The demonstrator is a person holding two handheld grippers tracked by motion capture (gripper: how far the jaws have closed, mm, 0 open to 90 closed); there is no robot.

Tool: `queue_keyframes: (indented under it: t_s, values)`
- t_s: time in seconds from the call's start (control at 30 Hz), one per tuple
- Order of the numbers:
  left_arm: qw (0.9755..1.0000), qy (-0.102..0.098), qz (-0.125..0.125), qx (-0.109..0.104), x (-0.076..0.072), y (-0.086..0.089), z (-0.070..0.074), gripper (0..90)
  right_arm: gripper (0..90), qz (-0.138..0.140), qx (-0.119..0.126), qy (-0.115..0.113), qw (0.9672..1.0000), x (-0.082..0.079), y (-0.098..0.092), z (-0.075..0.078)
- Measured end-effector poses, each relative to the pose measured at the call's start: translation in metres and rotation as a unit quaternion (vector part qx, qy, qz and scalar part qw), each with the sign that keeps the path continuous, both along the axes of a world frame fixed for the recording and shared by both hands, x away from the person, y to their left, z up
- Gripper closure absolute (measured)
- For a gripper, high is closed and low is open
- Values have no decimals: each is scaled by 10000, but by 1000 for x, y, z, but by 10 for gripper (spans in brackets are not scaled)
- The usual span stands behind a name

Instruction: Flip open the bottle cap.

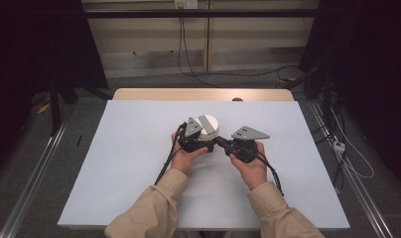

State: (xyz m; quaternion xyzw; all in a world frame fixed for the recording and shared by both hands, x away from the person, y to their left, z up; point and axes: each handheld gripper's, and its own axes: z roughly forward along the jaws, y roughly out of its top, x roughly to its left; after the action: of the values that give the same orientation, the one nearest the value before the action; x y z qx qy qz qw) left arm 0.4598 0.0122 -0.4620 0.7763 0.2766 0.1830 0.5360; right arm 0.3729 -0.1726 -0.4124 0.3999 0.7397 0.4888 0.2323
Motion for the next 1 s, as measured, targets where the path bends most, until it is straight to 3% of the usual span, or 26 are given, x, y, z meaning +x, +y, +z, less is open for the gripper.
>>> queue_keyframes:
  t_s: [0.47, 1.0]
  values:
    - [10000, -4, 7, 18, 0, 0, 0, 185, 900, 56, -42, -11, 10000, 7, 7, 4]
    - [10000, -1, 7, 9, 0, 0, 0, 185, 900, 27, 100, -166, 9998, 12, 11, 16]
